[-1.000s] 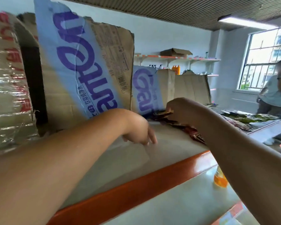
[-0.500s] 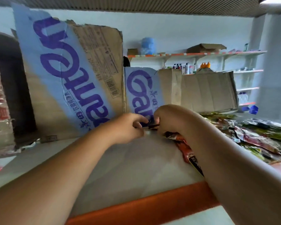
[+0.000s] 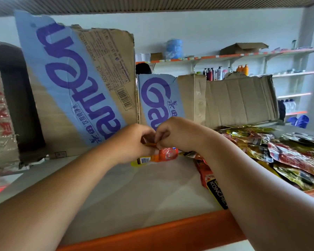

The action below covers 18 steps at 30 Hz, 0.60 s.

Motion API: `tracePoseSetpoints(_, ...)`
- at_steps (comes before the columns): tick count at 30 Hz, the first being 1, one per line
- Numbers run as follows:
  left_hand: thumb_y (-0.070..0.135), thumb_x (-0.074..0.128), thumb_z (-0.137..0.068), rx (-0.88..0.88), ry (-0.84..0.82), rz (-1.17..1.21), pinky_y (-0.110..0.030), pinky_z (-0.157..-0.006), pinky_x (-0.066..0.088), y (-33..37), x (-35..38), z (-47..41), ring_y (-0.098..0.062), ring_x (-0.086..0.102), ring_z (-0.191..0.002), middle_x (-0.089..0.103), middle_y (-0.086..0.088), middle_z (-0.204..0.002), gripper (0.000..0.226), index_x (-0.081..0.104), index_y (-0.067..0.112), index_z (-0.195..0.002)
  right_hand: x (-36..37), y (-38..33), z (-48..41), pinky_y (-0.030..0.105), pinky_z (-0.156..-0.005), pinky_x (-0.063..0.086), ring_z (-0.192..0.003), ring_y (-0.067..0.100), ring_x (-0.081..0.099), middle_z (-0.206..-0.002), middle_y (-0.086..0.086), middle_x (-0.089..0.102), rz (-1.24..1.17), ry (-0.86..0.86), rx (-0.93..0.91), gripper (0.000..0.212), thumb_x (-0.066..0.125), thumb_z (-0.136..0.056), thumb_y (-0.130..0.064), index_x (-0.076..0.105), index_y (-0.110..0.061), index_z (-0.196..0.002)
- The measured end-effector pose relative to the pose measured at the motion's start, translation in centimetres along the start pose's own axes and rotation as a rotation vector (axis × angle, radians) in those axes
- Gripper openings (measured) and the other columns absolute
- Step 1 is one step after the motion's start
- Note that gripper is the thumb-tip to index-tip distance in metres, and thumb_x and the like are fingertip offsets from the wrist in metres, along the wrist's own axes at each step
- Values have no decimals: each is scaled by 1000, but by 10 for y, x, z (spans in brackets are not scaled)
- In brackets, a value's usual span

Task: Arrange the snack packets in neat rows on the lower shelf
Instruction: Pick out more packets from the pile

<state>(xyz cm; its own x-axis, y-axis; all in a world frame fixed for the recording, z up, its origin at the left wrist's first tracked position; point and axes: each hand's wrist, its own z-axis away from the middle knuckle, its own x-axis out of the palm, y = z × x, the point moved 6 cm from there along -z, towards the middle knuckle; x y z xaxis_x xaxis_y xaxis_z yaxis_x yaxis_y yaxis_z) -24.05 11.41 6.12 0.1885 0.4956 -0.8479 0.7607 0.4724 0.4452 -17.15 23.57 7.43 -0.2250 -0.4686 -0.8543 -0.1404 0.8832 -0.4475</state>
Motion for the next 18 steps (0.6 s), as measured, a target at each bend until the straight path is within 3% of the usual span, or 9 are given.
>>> tracePoseSetpoints(3,23,86,-81,-32,-8,-130,-26,-74,52,-4,-8,1,-3,65,-82,70,13,-85,22,69,37,-80,-11,9,-5,31,-75,52,-84,13,63,-88,-8,68,10,132,58,12,65,-94,-31,73,-24,-89)
tracePoseSetpoints(5,24,85,-82,-57,-18,-195,-26,-69,49,-9,-15,2,-6,64,-80,68,13,-83,21,68,36,-78,-22,23,-10,34,-82,53,-94,20,61,-104,-1,66,129,208,173,12,58,-98,-25,69,-21,-100)
tracePoseSetpoints(7,24,84,-81,-78,-45,-215,-25,-66,47,-13,-20,4,-7,64,-77,66,13,-79,19,69,34,-79,-21,41,-16,39,-91,54,-100,24,60,-116,5,62,255,142,337,20,57,-97,-19,62,-19,-117)
tracePoseSetpoints(10,24,84,-78,-115,-208,-267,-24,-62,48,-19,-14,10,-2,60,-68,66,18,-73,17,69,32,-81,-4,64,-25,44,-96,51,-101,26,58,-114,4,58,325,-39,500,41,61,-92,-24,51,-23,-132)
tracePoseSetpoints(12,34,86,-75,-134,-341,-306,-26,-69,53,-19,-6,14,-2,62,-74,67,20,-80,21,68,36,-84,5,71,-29,47,-103,45,-108,28,55,-116,4,57,369,-120,533,53,63,-88,-31,47,-25,-138)
tracePoseSetpoints(14,49,88,-68,-147,-389,-341,-35,-81,57,-18,-2,16,-6,64,-86,67,18,-90,28,67,43,-85,7,73,-32,51,-112,35,-124,30,49,-130,4,54,441,-161,560,60,62,-89,-39,39,-25,-143)
tracePoseSetpoints(16,52,89,-66,-150,-381,-360,-35,-80,55,-16,-3,16,-7,63,-87,66,18,-90,29,66,44,-83,4,69,-33,52,-116,29,-131,30,44,-138,3,51,513,-172,558,59,60,-92,-42,37,-27,-143)
tracePoseSetpoints(18,52,90,-67,-161,-369,-383,-33,-76,52,-17,-5,17,-8,62,-85,64,16,-88,30,66,40,-82,3,55,-31,48,-114,34,-126,29,47,-135,3,52,540,-166,466,49,57,-95,-40,45,-25,-140)
